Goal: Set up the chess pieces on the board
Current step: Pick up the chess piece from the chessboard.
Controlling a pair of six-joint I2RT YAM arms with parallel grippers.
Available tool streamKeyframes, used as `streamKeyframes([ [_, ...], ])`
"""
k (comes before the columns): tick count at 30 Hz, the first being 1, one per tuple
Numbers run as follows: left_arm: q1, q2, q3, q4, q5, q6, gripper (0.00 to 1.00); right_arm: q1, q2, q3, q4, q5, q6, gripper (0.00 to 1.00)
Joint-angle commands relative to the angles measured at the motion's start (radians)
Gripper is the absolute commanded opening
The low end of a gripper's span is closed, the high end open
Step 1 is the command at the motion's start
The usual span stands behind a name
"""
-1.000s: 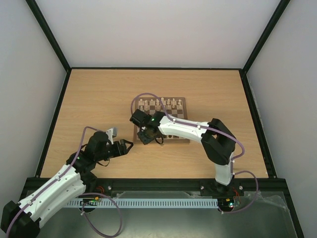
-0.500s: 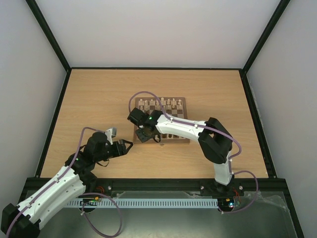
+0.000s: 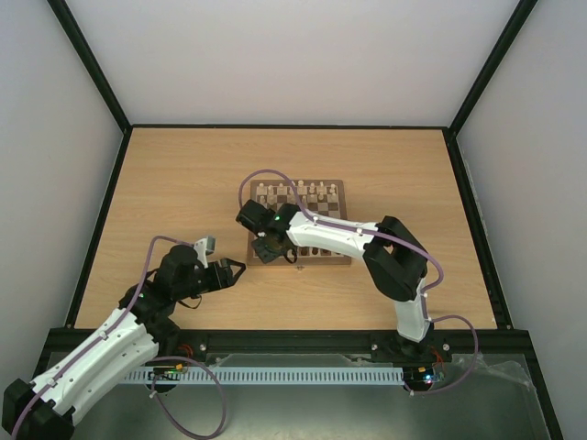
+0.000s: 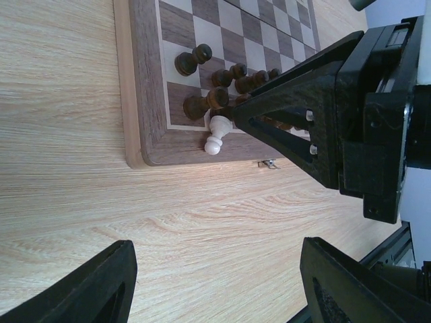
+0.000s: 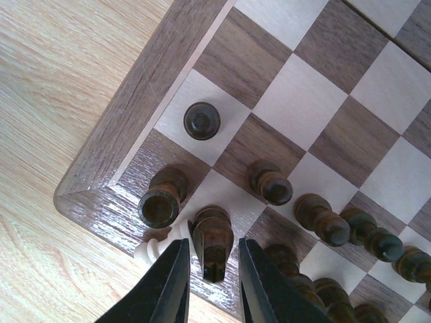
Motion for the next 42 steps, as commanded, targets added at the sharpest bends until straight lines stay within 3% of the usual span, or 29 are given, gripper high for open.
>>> streamKeyframes([
  [1,-0.003,-0.007,0.006,-0.005,0.006,-0.002,0.69,-0.01,0.013,0.022,-0.042,0.02,0.0,0.2],
  [14,-0.002,-0.004,0.006,0.0,0.013,-0.002,0.69,-0.017,0.024,0.027,-0.031,0.006,-0.008,0.17],
  [21,-0.003,-0.005,0.0,0.008,0.025,-0.004,0.69,-0.017,0.023,0.023,-0.029,-0.011,-0.014,0.1],
  [29,-0.009,-0.01,-0.052,0.083,0.07,-0.033,0.7,-0.017,-0.016,-0.008,-0.025,-0.049,0.004,0.07],
  [42,-0.174,0.045,-0.09,0.218,-0.085,-0.127,0.7,-0.017,-0.093,-0.048,-0.017,-0.13,0.058,0.07],
])
